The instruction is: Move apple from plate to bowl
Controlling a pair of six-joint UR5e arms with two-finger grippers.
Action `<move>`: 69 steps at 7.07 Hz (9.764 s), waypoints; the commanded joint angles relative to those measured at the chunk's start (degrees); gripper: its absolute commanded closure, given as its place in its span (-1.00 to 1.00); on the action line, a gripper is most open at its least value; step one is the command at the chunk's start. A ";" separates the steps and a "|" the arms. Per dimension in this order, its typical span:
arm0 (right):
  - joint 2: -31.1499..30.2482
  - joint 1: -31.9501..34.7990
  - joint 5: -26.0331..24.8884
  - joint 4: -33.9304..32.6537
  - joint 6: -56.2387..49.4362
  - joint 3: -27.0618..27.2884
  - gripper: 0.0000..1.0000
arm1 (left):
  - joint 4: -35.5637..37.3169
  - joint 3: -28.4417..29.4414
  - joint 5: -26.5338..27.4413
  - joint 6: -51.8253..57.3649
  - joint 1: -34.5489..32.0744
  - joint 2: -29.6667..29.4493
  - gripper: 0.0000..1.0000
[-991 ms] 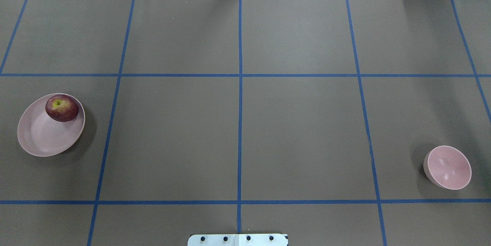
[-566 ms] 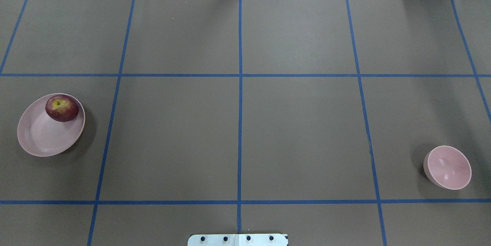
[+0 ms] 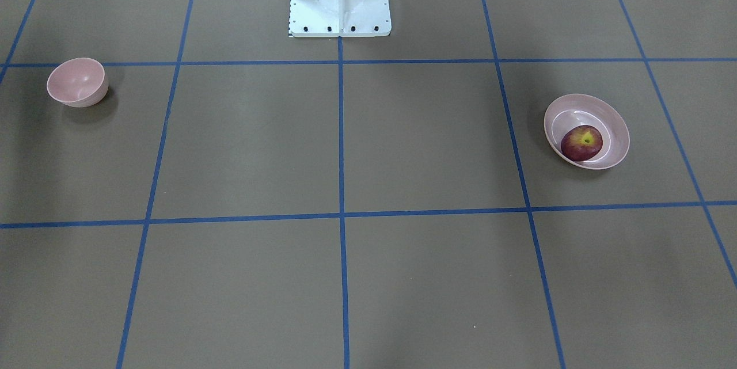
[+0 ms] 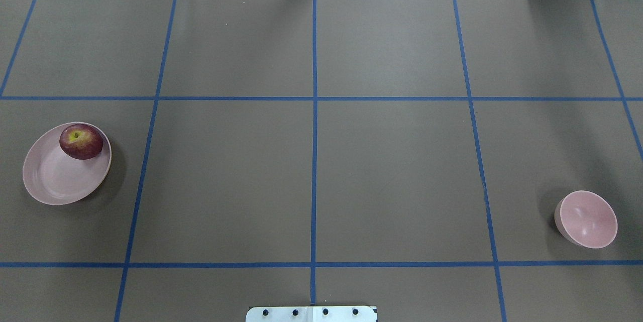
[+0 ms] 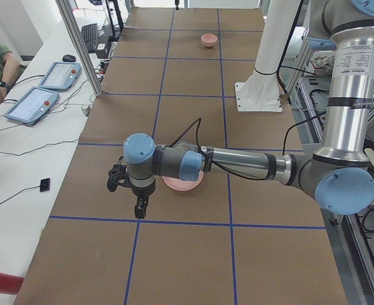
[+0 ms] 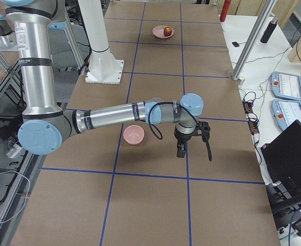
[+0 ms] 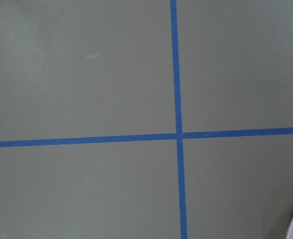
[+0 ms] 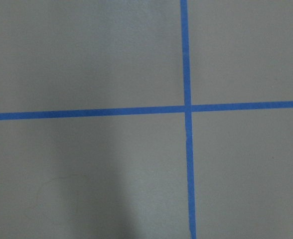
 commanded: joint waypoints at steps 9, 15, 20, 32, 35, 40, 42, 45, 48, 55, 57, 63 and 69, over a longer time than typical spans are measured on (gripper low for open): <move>-21.53 -19.08 15.71 37.37 14.46 3.86 -1.00 | -3.32 -4.12 -2.13 -13.09 6.68 -0.02 -0.97; -21.54 -25.26 11.84 37.49 14.49 0.96 -1.00 | -3.32 -4.12 -2.13 -13.01 6.68 -0.20 -0.97; -20.66 -25.70 11.93 37.75 14.84 0.16 1.00 | -3.32 -4.12 -2.13 -13.01 6.68 -0.37 -0.97; 1.38 -20.33 19.67 36.52 48.57 2.28 1.00 | -7.97 -9.32 6.72 -43.23 30.74 -2.48 -0.97; 11.13 -21.30 18.18 24.69 50.97 2.97 1.00 | -12.17 -4.94 7.54 -43.50 32.34 -2.83 -0.97; 16.86 -24.99 14.30 21.67 55.18 2.71 1.00 | -13.69 -3.33 7.62 -44.73 35.15 -3.10 -0.97; 18.88 -27.45 11.59 21.67 57.72 2.28 1.00 | -13.69 -2.63 8.24 -44.65 36.21 -3.10 -0.97; 20.65 -30.61 8.43 21.58 58.61 1.92 1.00 | -13.87 -1.05 9.82 -44.65 38.23 -3.18 -0.93; 23.37 -31.67 7.09 17.72 59.40 2.27 1.00 | -12.73 -3.14 8.86 -44.04 37.88 -2.23 0.99; 35.29 -45.03 -8.46 18.15 60.72 -12.27 1.00 | 14.96 -18.54 4.83 -42.18 37.27 -13.02 1.00; 39.53 -45.04 -10.38 18.42 60.55 -17.58 1.00 | 14.96 -18.45 4.55 -42.88 37.27 -13.47 1.00; 41.39 -43.38 -10.49 24.13 61.16 -22.69 -1.00 | 14.96 -17.49 4.64 -54.01 40.76 -20.38 1.00; 35.35 -30.82 -1.07 7.30 53.11 -12.69 -1.00 | 6.41 5.92 4.99 -70.90 48.42 -46.39 1.00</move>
